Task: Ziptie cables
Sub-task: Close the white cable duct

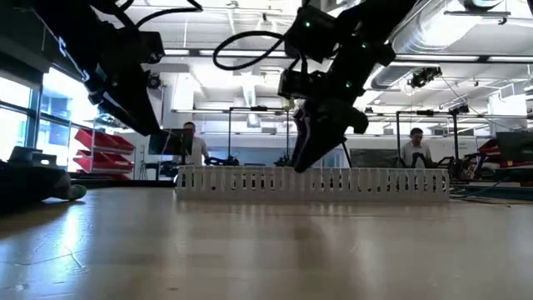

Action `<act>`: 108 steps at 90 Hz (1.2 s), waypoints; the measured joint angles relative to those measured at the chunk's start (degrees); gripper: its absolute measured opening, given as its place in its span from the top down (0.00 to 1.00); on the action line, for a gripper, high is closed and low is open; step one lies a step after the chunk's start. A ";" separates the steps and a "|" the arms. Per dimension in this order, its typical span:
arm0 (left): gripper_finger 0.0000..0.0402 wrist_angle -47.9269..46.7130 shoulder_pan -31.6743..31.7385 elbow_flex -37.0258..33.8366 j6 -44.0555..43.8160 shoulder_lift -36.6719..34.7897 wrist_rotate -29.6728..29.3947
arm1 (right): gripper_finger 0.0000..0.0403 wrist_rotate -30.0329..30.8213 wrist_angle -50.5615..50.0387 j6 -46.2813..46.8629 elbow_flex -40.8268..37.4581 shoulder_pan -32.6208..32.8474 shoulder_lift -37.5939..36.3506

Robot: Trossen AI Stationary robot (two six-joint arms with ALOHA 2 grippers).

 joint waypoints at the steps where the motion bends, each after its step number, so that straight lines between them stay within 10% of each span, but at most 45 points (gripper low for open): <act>1: 0.51 0.22 -0.14 -0.05 -0.14 0.03 -0.12 | 0.66 -0.28 0.23 -0.08 0.00 0.00 0.06; 40: 0.51 11.33 -1.58 -0.08 3.91 0.08 -4.09 | 0.98 -6.86 9.35 -3.69 3.46 0.59 6.53; 64: 0.51 18.61 -1.50 -0.08 12.23 -0.05 -4.98 | 0.99 -11.27 12.48 -5.13 18.02 0.15 19.80; 90: 0.51 4.97 -1.60 2.44 6.96 -1.63 -1.46 | 0.99 -11.56 10.83 5.96 40.51 -1.66 33.80; 108: 0.51 -1.13 -1.91 5.26 6.63 -4.29 -1.55 | 0.83 -13.68 4.98 4.30 48.62 -3.36 34.12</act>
